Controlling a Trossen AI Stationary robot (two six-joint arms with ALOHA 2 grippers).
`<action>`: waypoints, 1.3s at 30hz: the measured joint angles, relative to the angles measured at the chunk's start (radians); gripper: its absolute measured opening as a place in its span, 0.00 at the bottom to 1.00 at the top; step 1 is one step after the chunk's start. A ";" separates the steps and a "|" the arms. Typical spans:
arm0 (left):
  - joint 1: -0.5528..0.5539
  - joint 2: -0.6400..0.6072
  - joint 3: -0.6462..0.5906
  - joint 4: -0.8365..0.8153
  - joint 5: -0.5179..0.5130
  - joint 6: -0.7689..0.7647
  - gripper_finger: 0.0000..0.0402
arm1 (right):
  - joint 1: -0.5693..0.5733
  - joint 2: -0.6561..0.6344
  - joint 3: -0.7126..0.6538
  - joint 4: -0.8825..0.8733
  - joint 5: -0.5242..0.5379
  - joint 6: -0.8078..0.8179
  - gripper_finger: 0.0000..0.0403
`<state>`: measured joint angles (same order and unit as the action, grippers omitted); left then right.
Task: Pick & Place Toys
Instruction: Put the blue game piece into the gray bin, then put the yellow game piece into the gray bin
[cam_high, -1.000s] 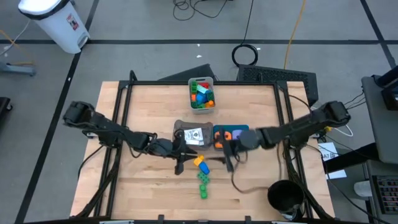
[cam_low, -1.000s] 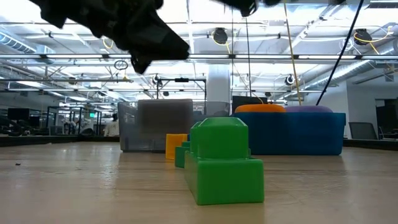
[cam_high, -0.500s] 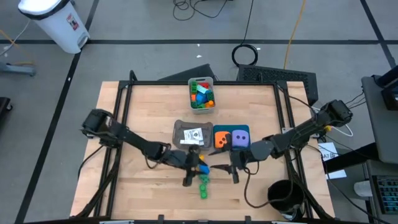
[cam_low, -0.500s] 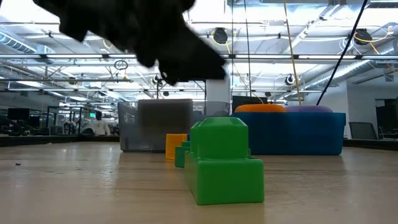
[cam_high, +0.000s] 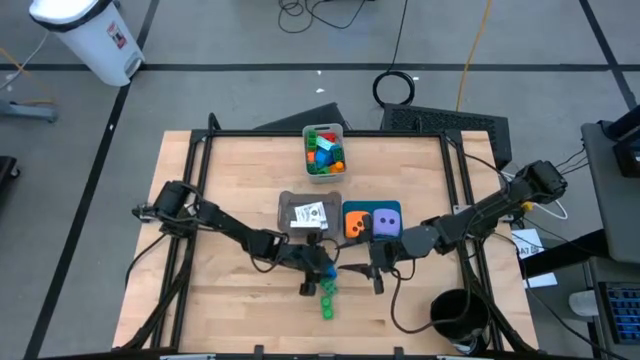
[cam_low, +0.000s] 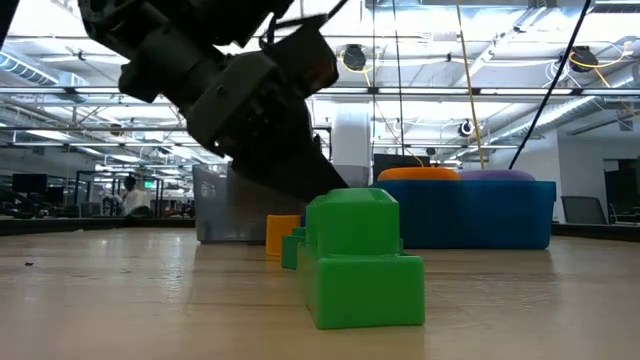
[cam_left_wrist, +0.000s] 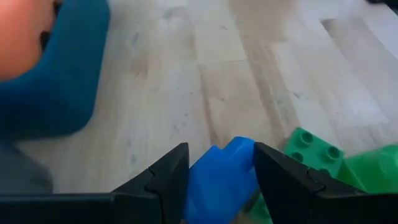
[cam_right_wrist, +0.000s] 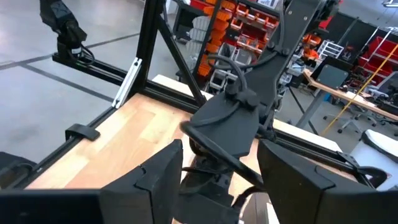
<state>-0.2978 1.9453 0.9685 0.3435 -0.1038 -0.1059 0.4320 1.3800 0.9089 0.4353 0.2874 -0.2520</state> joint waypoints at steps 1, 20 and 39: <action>0.006 -0.002 0.002 -0.024 0.007 -0.024 0.46 | 0.000 0.000 0.000 -0.001 0.000 0.000 0.49; 0.008 -0.071 -0.003 -0.189 0.380 -0.056 0.46 | 0.000 0.000 0.000 -0.001 0.000 -0.003 0.49; -0.080 -0.180 -0.006 -0.460 -0.136 0.005 0.46 | -0.001 0.000 0.000 -0.001 0.000 -0.003 0.49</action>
<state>-0.3780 1.7650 0.9629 -0.1165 -0.2400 -0.1013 0.4313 1.3800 0.9089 0.4347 0.2870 -0.2554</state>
